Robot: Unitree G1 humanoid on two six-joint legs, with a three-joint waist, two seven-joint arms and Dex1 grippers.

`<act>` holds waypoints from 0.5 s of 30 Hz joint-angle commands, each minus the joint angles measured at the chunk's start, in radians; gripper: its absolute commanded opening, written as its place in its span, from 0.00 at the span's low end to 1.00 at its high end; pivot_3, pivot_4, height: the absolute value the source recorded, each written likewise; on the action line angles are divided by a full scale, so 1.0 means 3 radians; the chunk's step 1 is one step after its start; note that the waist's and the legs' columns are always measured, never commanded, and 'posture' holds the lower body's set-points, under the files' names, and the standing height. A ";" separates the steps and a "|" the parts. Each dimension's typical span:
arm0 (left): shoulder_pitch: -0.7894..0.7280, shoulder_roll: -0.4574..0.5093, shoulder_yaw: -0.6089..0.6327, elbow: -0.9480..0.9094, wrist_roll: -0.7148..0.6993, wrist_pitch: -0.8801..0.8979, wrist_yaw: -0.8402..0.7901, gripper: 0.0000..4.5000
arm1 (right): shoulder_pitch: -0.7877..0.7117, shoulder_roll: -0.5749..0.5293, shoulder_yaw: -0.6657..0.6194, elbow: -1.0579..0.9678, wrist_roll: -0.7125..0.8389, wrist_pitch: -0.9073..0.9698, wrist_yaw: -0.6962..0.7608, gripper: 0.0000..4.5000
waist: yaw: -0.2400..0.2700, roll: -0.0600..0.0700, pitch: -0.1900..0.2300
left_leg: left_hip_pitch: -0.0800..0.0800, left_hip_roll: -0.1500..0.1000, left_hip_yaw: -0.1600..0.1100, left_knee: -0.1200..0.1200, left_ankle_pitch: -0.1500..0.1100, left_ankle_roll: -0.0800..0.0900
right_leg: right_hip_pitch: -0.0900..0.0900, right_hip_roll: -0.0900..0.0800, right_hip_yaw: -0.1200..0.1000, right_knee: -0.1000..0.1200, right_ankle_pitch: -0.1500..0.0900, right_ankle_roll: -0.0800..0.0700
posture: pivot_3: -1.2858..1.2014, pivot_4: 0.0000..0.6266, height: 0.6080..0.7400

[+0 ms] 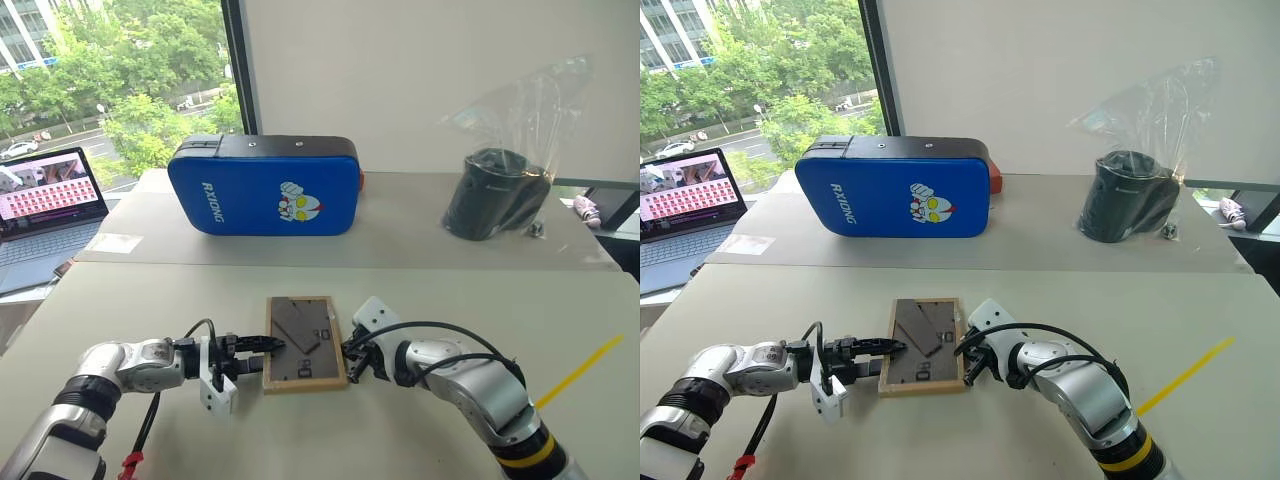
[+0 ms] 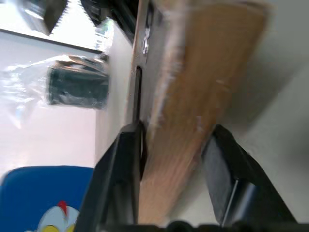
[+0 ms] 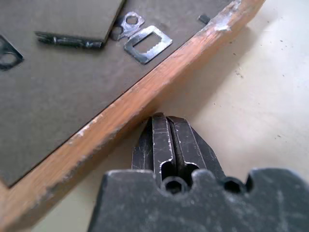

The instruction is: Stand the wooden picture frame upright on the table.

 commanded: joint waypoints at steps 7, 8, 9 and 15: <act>0.0170 0.0057 -0.0248 -0.0021 0.0110 0.0151 -0.0022 0.27 | -0.0041 -0.0454 -0.0487 0.0017 0.0022 -0.0132 0.0222 0.00 | 0.0011 -0.0002 0.0000 | -0.0001 0.0000 0.0000 0.0001 0.0001 -0.0002 | 0.0000 0.0000 0.0000 0.0000 0.0000 0.0000 | 0.52 0.24 1.00; 0.0178 0.0060 -0.0251 -0.0031 0.0098 0.0165 -0.0019 0.27 | -0.0080 -0.0525 -0.0580 0.0052 0.0067 -0.0163 0.0298 0.00 | 0.0009 -0.0002 0.0000 | -0.0002 0.0000 0.0000 0.0002 0.0001 -0.0002 | 0.0000 -0.0001 0.0000 -0.0001 0.0000 0.0000 | 0.52 0.24 1.00; 0.0189 0.0064 -0.0251 -0.0042 0.0083 0.0176 -0.0016 0.27 | -0.0128 -0.0584 -0.0652 0.0088 0.0111 -0.0195 0.0378 0.00 | 0.0006 -0.0002 0.0000 | -0.0002 0.0000 0.0000 0.0001 0.0001 -0.0002 | 0.0000 0.0000 0.0000 -0.0001 0.0000 0.0000 | 0.52 0.24 1.00; 0.0289 0.0113 -0.0266 -0.0159 0.0079 0.0207 0.0001 0.27 | -0.0808 -0.0354 -0.0602 0.0600 0.0418 -0.0415 0.0934 0.39 | -0.0064 -0.0001 0.0000 | 0.0008 0.0001 0.0000 -0.0001 0.0001 -0.0001 | 0.0003 0.0001 0.0001 0.0006 0.0000 0.0000 | 0.52 0.24 1.00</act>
